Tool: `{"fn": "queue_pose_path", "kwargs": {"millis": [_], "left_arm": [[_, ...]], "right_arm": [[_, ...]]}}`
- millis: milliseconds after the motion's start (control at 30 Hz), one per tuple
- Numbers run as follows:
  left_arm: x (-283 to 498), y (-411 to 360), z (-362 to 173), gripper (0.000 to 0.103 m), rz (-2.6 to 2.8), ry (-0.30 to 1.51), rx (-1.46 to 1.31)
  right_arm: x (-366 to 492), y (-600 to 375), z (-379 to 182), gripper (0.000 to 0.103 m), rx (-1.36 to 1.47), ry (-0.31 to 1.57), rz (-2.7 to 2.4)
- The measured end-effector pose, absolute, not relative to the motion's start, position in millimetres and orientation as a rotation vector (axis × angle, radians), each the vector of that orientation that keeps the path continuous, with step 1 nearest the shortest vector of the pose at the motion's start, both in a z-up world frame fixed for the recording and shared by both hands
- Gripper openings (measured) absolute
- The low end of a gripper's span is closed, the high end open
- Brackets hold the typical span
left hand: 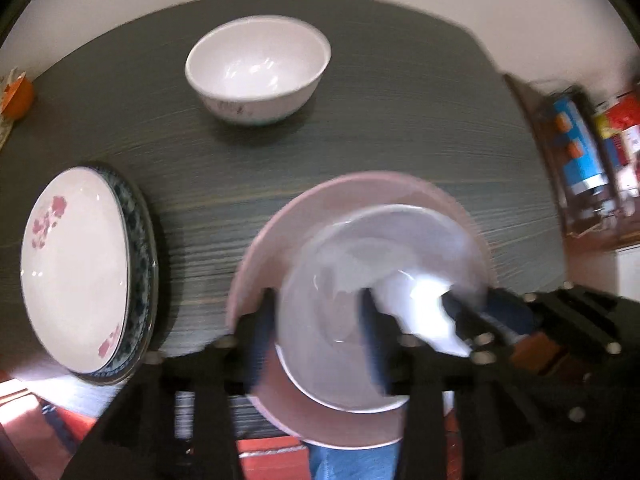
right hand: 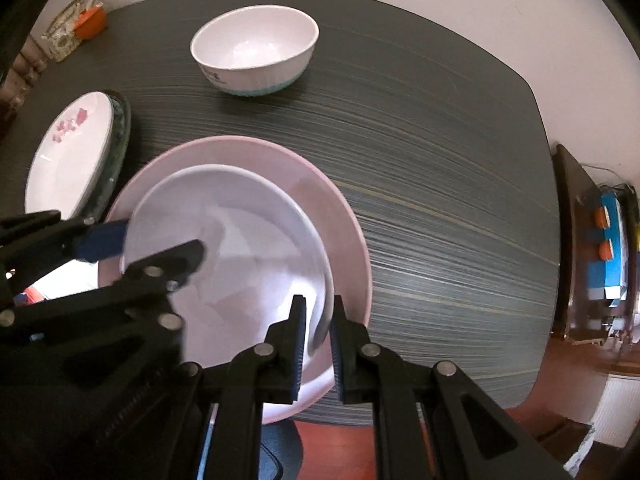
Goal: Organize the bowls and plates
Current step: 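Lower the rabbit-print bowl into the pink-rimmed bowl and open, then move the right tool to the small white 'Dog' bowl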
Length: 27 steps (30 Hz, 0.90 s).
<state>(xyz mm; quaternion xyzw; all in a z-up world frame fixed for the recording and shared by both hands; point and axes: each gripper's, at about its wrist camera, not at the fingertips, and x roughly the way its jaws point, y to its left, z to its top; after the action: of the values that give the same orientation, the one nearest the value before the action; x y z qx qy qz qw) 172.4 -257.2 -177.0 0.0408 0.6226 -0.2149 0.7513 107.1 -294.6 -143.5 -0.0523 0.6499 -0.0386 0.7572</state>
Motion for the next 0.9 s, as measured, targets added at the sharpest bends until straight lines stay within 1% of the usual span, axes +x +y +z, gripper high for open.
{"fn": "queue_pose_path", "kwargs": {"millis": [33, 100, 133, 200, 267, 333, 467, 500, 567, 700, 900], "left_arm": [[173, -254, -170, 0.082, -0.492, 1.342, 0.066], [172, -250, -157, 0.098, -0.538, 1.322, 0.039], [172, -250, -151, 0.101, -0.523, 1.298, 0.057], [173, -246, -138, 0.101, -0.533, 1.264, 0.061], [174, -238, -127, 0.101, -0.568, 1.263, 0.02], [173, -226, -108, 0.101, -0.607, 1.218, -0.036], [192, -200, -74, 0.101, -0.568, 1.122, -0.068], [201, -190, -68, 0.101, -0.547, 1.104, -0.092], [213, -180, -64, 0.101, -0.517, 1.104, -0.107], [235, -162, -68, 0.101, -0.459, 1.115, -0.093], [245, -153, -80, 0.101, -0.425, 1.128, -0.098]], "right_arm": [[104, -304, -139, 0.017, -0.055, 1.403, -0.067], [102, -306, -137, 0.02, -0.028, 1.393, -0.053], [102, -308, -135, 0.02, -0.015, 1.384, -0.049], [100, -312, -129, 0.021, -0.021, 1.368, -0.065], [99, -315, -123, 0.024, -0.021, 1.351, -0.077], [96, -321, -113, 0.025, -0.001, 1.327, -0.087], [98, -338, -73, 0.027, 0.065, 1.232, -0.058], [98, -338, -73, 0.028, 0.065, 1.232, -0.058], [103, -344, -62, 0.033, 0.077, 1.209, -0.062], [109, -352, -55, 0.033, 0.091, 1.198, -0.067], [113, -354, -59, 0.033, 0.088, 1.199, -0.071]]}}
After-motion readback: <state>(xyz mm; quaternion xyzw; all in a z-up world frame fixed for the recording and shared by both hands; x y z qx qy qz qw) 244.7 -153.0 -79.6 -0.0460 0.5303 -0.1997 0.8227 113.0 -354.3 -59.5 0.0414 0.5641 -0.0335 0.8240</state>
